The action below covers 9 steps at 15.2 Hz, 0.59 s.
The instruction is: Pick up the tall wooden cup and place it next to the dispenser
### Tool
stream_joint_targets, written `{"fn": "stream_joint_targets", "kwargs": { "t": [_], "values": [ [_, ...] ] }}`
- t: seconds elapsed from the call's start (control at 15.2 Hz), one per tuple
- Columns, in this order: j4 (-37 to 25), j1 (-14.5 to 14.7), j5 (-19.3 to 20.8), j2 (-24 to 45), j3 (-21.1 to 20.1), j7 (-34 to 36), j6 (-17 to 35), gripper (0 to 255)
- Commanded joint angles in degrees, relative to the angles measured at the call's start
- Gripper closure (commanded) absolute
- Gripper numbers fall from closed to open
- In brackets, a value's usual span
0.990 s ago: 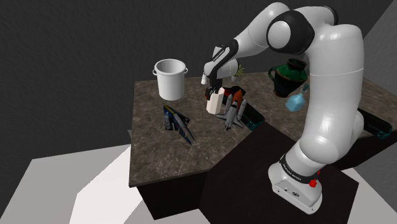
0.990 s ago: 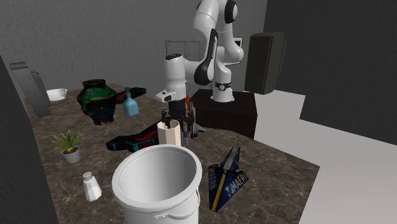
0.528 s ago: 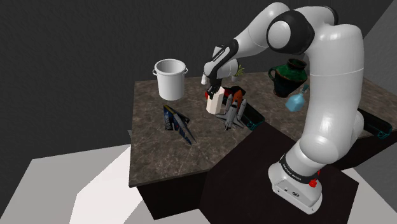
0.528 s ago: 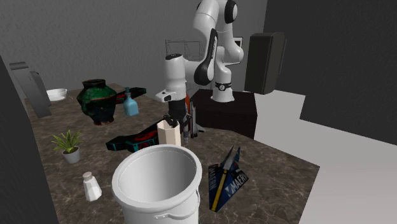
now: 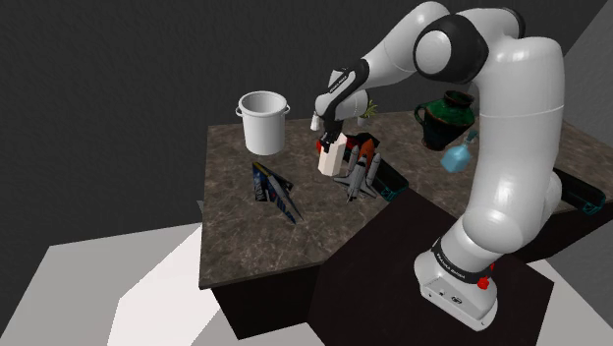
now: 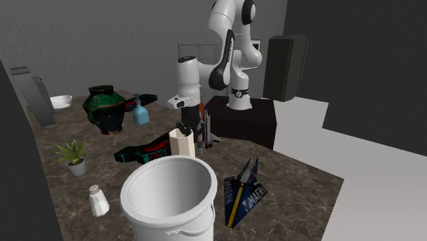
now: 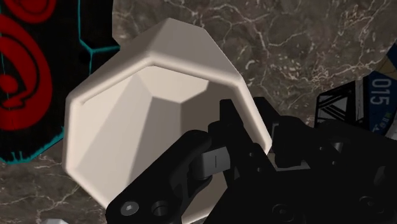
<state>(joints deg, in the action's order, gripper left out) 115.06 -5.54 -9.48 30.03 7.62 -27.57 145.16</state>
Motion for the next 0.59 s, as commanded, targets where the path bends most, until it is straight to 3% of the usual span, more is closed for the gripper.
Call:
{"fn": "stream_joint_targets", "kwargs": {
  "t": [0.0, 0.53],
  "values": [
    [0.0, 0.1, 0.3, -1.1, 0.2, 0.2, -1.0, 255],
    [0.1, 0.7, 1.5, -5.8, 1.1, 1.1, -5.6, 255]
  ]
}}
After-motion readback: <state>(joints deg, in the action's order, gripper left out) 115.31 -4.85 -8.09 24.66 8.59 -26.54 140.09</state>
